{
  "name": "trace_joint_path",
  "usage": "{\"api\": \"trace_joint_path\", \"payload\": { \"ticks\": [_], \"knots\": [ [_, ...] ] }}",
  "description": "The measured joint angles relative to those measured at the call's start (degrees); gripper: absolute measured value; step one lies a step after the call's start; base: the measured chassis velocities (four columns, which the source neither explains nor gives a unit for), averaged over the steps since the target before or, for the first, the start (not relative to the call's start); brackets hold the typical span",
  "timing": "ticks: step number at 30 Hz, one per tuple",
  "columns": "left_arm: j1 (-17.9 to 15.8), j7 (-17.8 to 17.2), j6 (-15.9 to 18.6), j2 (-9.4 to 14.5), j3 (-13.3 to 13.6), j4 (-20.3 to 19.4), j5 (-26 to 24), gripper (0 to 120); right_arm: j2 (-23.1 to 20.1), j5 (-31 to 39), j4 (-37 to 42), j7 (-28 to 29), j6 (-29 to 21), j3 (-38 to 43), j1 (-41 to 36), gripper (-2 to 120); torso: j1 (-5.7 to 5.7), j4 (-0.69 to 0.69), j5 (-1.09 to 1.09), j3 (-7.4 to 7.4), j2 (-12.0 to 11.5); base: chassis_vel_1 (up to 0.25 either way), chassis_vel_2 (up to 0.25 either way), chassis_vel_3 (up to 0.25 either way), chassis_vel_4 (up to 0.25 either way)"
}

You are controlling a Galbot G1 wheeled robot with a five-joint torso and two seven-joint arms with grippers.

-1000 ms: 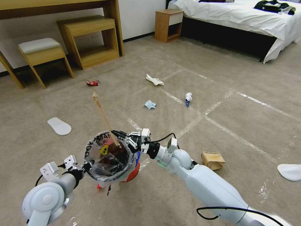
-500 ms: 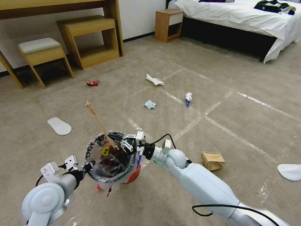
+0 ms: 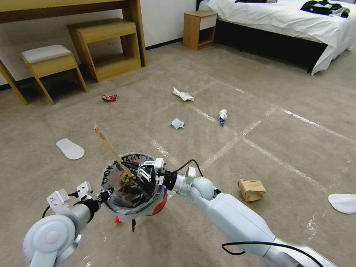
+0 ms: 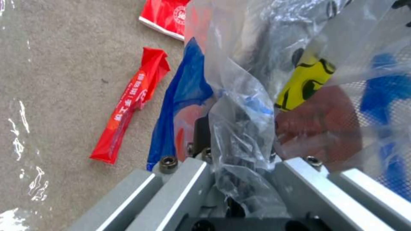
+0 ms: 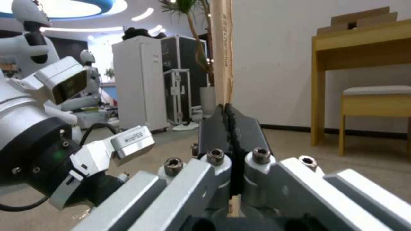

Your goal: Pick up the trash bin and place the garbage on the floor into it.

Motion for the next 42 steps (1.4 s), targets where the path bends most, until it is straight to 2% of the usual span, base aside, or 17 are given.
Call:
{"api": "trace_joint_path", "payload": {
  "ticks": [8,12,13,15,16,19,20,23,24,27,28,31,32,34,42],
  "knots": [
    [0.21,-0.22,0.0,-0.56,0.1,-0.31,0.0,0,0.06,-1.2,-0.31,0.14,0.48,-0.13,0.15,0,0.0,0.0,0.0,0.0,0.0,0.0,0.0,0.0,0.0],
    [0.22,-0.43,0.0,-1.06,0.29,-0.62,0.0,0,0.0,-2.49,-0.69,-0.23,0.71,-0.24,0.15,19,0.0,0.0,0.0,0.0,0.0,0.0,0.0,0.0,0.0],
    [0.22,-0.43,0.0,-1.06,0.29,-0.62,0.0,0,0.0,-2.49,-0.69,-0.23,0.71,-0.24,0.15,19,0.0,0.0,0.0,0.0,0.0,0.0,0.0,0.0,0.0],
    [0.2,-0.71,0.01,-1.39,0.42,-0.74,0.0,0,0.01,-3.03,-0.77,-0.35,0.74,-0.29,0.0,28,0.0,0.0,0.01,0.0,0.0,0.0,0.0,0.0,0.0],
    [0.2,-0.71,0.01,-1.39,0.42,-0.74,0.0,0,0.01,-3.03,-0.77,-0.35,0.74,-0.29,0.0,28,0.0,0.0,0.01,0.0,0.0,0.0,0.0,0.0,0.0],
    [0.22,-0.9,0.01,-1.48,0.42,-0.85,-0.01,0,-0.01,-3.4,-0.86,-0.46,0.76,-0.39,0.05,44,0.0,0.0,0.01,0.0,0.0,0.0,0.0,0.0,0.0],
    [0.22,-0.9,0.01,-1.48,0.42,-0.85,-0.01,0,-0.01,-3.4,-0.86,-0.46,0.76,-0.39,0.05,44,0.0,0.0,0.01,0.0,0.0,0.0,0.0,0.0,0.0],
    [0.2,-1.07,0.01,-1.41,0.21,-0.96,-0.3,0,-0.08,-3.74,-1.0,-0.49,0.8,-0.5,0.46,58,0.0,0.0,0.01,0.0,0.0,0.0,0.0,0.0,0.0],
    [0.2,-1.07,0.01,-1.41,0.21,-0.96,-0.3,0,-0.08,-3.74,-1.0,-0.49,0.8,-0.5,0.46,58,0.0,0.0,0.01,0.0,0.0,0.0,0.0,0.0,0.0],
    [0.17,-1.22,0.01,-1.45,0.12,-0.96,-0.41,0,-0.21,-4.01,-1.2,-0.51,0.84,-0.68,0.77,72,0.0,0.0,0.0,0.0,0.0,0.0,0.0,0.0,0.0],
    [0.17,-1.22,0.01,-1.45,0.12,-0.96,-0.41,0,-0.21,-4.01,-1.2,-0.51,0.84,-0.68,0.77,72,0.0,0.0,0.0,0.0,0.0,0.0,0.0,0.0,0.0],
    [0.06,-1.34,0.01,-1.71,0.12,-0.96,-0.42,0,-0.21,-4.12,-1.3,-0.49,0.92,-0.9,1.08,87,0.0,0.0,0.0,0.0,0.0,0.0,0.0,0.0,0.0],
    [0.06,-1.34,0.01,-1.71,0.12,-0.96,-0.42,0,-0.21,-4.12,-1.3,-0.49,0.92,-0.9,1.08,87,0.0,0.0,0.0,0.0,0.0,0.0,0.0,0.0,0.0],
    [0.07,-1.38,0.0,-1.83,0.12,-0.95,-0.42,0,-0.18,-4.14,-1.46,-0.44,1.03,-1.02,1.3,96,0.0,0.0,0.01,0.0,0.0,0.0,0.0,0.0,0.0],
    [0.01,-1.91,-0.02,-1.65,-0.1,-1.16,-1.32,0,-1.45,-3.03,1.06,0.99,0.87,1.27,2.59,100,0.0,0.01,0.0,0.0,0.0,0.0,0.0,0.0,0.0]
  ]
}}
